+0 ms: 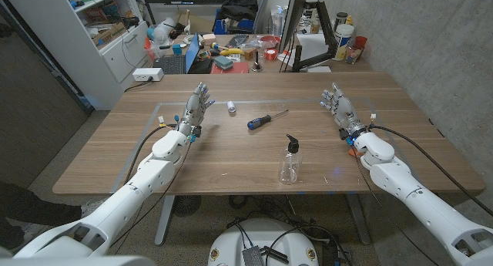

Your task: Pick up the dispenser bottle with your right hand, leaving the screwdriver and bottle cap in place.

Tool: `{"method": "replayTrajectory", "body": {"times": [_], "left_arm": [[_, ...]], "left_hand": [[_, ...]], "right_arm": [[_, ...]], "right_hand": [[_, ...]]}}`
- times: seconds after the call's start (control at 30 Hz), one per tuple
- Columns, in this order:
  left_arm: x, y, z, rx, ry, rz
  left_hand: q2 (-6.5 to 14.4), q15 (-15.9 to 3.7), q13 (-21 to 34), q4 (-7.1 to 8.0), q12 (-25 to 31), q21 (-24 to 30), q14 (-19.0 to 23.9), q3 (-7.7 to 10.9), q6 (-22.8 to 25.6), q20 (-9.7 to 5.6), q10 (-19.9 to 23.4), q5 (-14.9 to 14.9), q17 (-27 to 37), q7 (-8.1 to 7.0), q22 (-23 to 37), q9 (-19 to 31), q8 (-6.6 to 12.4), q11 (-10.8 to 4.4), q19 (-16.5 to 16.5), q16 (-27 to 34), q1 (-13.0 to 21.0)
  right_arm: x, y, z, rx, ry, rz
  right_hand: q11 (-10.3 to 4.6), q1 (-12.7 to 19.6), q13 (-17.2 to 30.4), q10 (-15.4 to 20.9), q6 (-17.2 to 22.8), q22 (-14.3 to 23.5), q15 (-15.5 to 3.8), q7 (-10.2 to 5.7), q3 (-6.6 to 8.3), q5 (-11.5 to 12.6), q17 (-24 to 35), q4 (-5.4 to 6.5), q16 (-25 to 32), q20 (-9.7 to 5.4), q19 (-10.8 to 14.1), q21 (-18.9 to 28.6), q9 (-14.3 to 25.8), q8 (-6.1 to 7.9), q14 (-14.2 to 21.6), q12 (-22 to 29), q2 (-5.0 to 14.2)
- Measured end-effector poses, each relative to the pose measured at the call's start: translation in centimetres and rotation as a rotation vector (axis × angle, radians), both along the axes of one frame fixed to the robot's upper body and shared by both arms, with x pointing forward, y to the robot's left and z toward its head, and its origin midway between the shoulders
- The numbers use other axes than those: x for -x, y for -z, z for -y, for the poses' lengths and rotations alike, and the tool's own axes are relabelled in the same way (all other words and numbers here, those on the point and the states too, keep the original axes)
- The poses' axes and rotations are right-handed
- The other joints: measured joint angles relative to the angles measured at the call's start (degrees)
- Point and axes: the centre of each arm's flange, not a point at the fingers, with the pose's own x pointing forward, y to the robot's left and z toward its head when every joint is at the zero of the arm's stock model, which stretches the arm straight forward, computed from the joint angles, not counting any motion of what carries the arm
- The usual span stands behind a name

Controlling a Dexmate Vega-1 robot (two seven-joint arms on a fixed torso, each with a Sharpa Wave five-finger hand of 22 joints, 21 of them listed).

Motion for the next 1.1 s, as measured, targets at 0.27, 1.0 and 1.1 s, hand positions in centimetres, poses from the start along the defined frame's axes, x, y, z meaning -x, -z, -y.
{"method": "replayTrajectory", "body": {"times": [0.27, 1.0, 1.1], "left_arm": [[-0.2, 0.1, -0.1, -0.004, 0.002, -0.004], [-0.5, 0.4, -0.2, -0.003, 0.007, -0.010], [-0.5, 0.4, -0.2, -0.002, 0.007, -0.011]], "left_hand": [[0.0, 0.00, 0.0, 0.00, 0.0, 0.0, 0.0, 0.00, 0.0, 0.00, 0.0, 0.0, 0.0, 0.00, 0.0, 0.0, 0.00, 0.00, 0.0, 0.0, 0.0], [0.0, 0.00, 0.0, 0.00, 0.0, 0.0, 0.0, 0.00, 0.0, 0.00, 0.0, 0.0, 0.0, 0.00, 0.0, 0.0, 0.00, 0.01, 0.0, 0.0, 0.0], [0.0, 0.00, 0.0, 0.00, 0.0, 0.0, 0.0, 0.00, 0.0, 0.00, 0.0, 0.0, 0.0, 0.00, 0.0, 0.0, 0.00, 0.01, 0.0, 0.0, 0.0]], "right_arm": [[0.6, 0.5, 0.3, 0.022, -0.008, 0.012], [2.7, 0.9, 0.7, 0.082, -0.011, 0.066], [3.0, 1.0, 0.7, 0.091, -0.009, 0.069]], "right_hand": [[0.22, 0.4, 0.0, -0.2, -0.9, 0.0, 0.21, 0.27, -0.48, 0.2, 0.0, -0.48, 0.0, 0.00, 0.0, -0.4, 0.0, 0.00, -0.2, 0.0, -0.82], [1.22, 2.5, 0.3, -1.8, -2.1, 0.0, 1.13, 0.88, -0.95, 1.0, 0.0, -2.21, 0.0, 1.26, 0.0, -1.7, 0.0, 0.00, -1.1, -0.3, -2.65], [1.45, 3.2, 0.3, -2.1, -2.1, 0.0, 1.86, 0.88, -0.98, 1.1, 0.0, -2.47, 0.0, 2.29, 0.6, -1.7, 0.0, 0.00, -0.8, -0.3, -2.61]]}}
